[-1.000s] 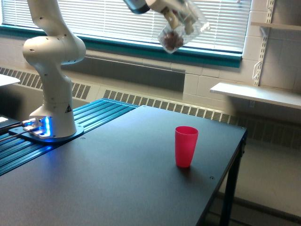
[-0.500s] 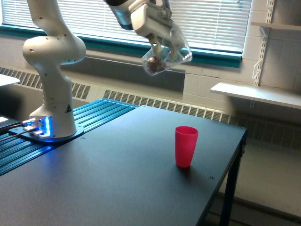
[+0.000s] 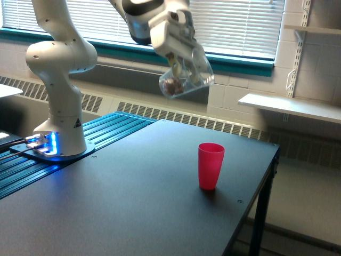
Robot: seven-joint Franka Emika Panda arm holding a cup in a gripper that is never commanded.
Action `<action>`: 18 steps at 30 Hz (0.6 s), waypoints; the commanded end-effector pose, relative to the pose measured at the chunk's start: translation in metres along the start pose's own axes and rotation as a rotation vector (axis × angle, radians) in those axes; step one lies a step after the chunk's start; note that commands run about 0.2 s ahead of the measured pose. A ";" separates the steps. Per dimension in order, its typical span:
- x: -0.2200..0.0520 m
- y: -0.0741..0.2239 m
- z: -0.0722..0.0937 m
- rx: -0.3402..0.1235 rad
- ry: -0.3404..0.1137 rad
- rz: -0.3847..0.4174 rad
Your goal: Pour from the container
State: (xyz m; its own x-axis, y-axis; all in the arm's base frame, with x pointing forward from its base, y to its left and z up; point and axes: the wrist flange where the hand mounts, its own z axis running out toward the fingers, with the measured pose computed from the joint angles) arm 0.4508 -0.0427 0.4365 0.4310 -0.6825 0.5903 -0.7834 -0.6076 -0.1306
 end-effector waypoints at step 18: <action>-0.051 -0.020 0.047 -0.076 0.004 -0.011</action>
State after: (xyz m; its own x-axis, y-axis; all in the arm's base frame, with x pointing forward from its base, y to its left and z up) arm 0.4582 -0.0207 0.3768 0.4822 -0.6497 0.5877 -0.7846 -0.6187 -0.0403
